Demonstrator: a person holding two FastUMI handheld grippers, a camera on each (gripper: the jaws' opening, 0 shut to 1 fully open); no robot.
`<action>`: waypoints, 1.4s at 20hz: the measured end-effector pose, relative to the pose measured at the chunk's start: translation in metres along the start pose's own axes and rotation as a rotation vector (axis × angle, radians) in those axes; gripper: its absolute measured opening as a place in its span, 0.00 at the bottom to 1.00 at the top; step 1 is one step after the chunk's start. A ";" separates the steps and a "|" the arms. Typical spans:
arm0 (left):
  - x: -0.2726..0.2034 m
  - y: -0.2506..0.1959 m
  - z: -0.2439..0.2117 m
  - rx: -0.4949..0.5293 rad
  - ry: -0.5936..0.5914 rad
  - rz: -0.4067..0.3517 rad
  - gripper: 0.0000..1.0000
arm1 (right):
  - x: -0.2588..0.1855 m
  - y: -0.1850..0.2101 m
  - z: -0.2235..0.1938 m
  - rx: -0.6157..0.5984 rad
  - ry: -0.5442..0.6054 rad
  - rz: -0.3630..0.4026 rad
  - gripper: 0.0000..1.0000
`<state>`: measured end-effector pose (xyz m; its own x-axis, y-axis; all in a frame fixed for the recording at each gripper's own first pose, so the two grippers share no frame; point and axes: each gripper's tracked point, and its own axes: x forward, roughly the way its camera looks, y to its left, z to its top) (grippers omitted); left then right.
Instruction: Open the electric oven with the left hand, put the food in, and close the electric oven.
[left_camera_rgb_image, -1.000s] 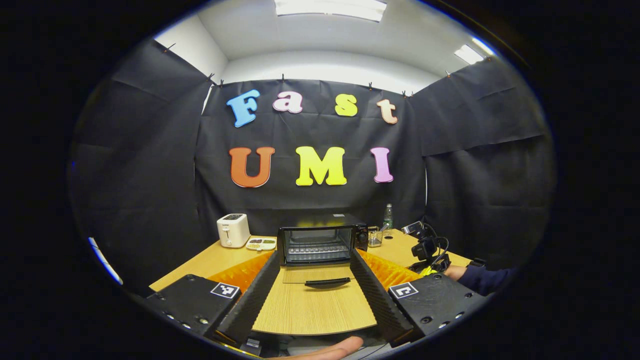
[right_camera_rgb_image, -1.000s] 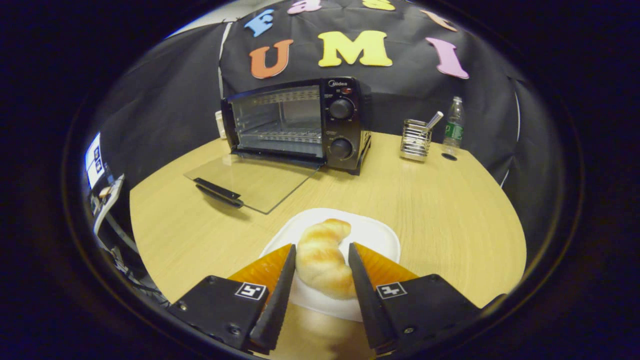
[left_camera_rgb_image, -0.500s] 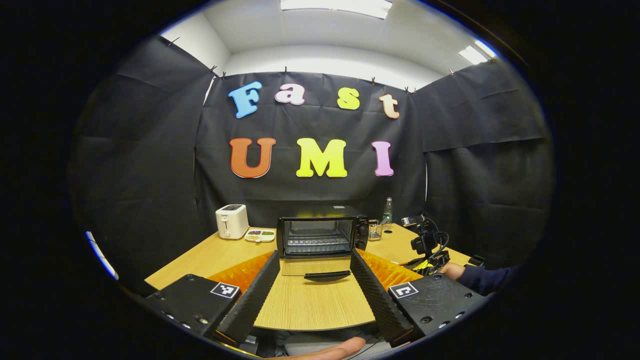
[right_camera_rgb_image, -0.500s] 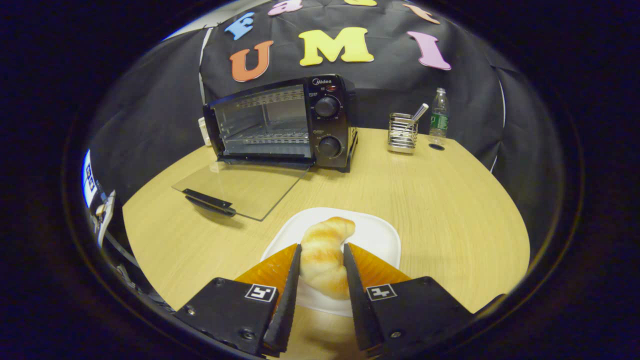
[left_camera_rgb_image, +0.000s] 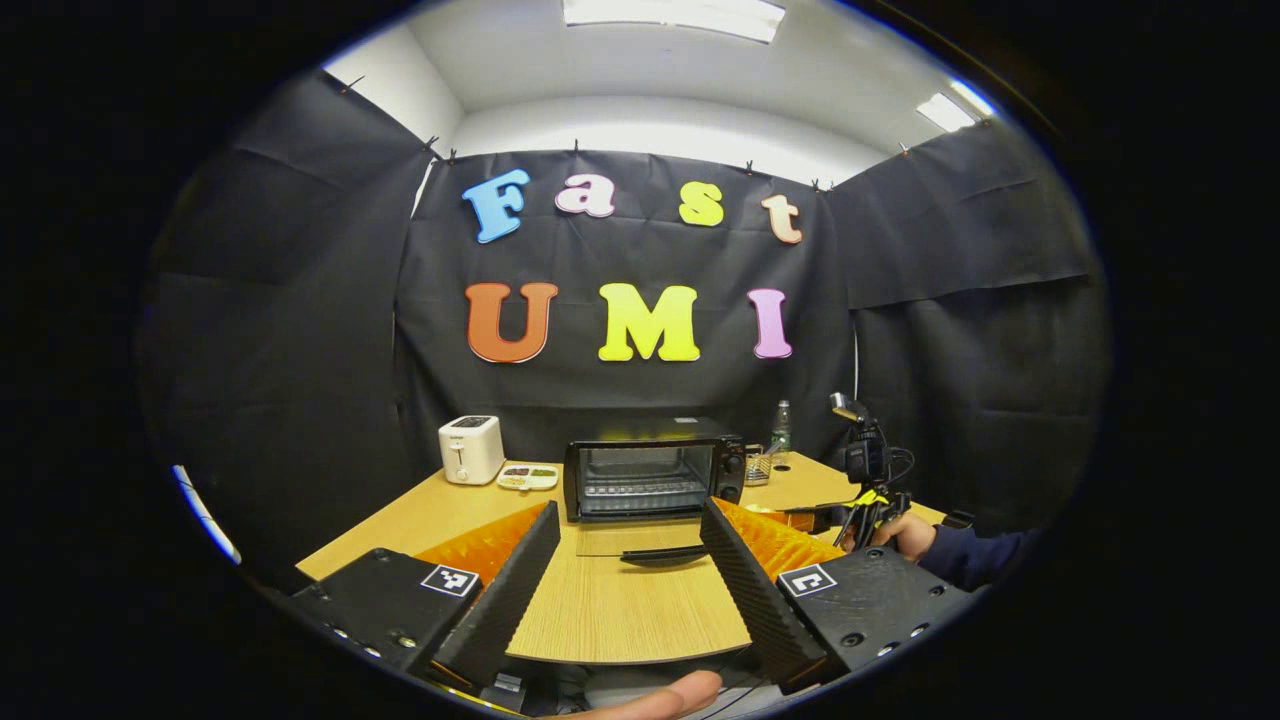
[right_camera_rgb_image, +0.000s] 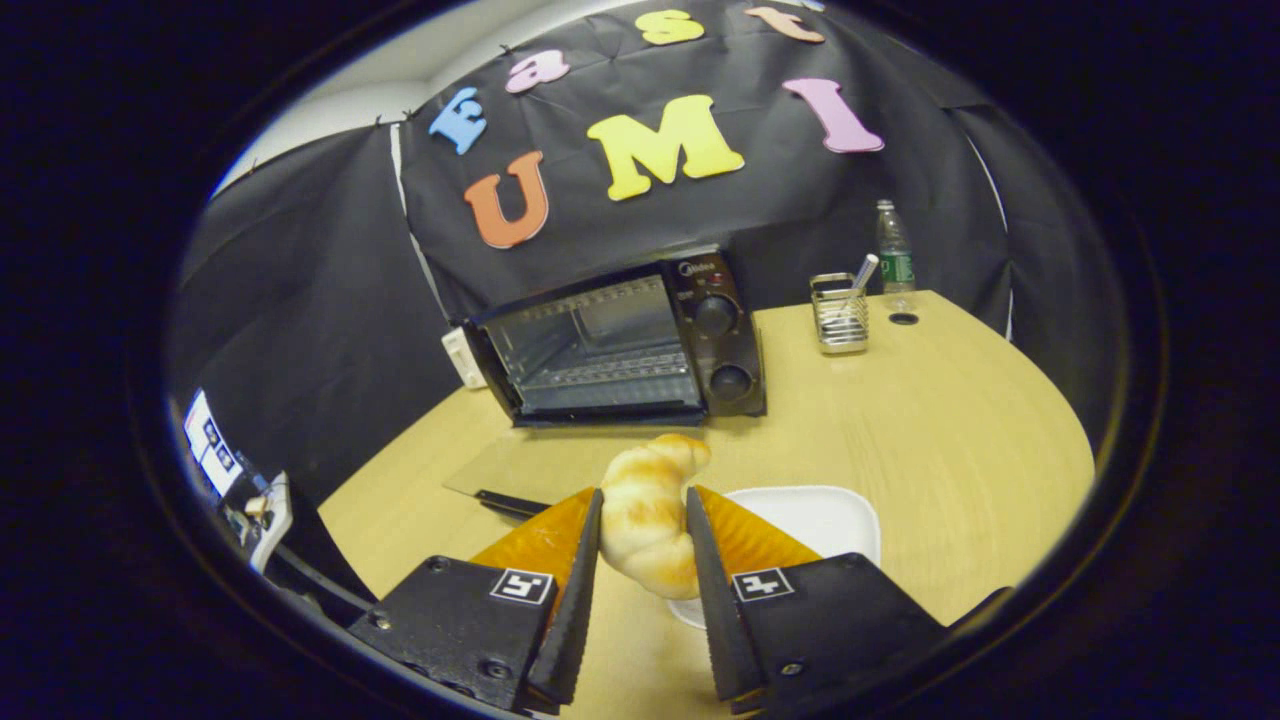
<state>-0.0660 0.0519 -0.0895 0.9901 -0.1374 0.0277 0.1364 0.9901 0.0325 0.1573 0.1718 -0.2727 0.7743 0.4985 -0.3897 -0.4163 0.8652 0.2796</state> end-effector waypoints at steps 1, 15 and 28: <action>-0.002 0.005 0.002 -0.001 -0.004 0.013 0.93 | 0.004 0.012 0.005 0.021 -0.018 0.019 0.51; -0.006 0.049 0.008 0.050 -0.018 0.077 0.93 | 0.120 0.113 0.029 0.145 -0.122 0.103 0.50; 0.044 0.079 -0.031 0.022 0.091 0.130 0.93 | 0.201 0.075 0.082 0.100 -0.257 -0.095 0.51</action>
<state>-0.0104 0.1253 -0.1167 0.9983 -0.0040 -0.0573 0.0072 0.9984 0.0559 0.3207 0.3323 -0.2578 0.9083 0.3744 -0.1865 -0.2971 0.8914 0.3424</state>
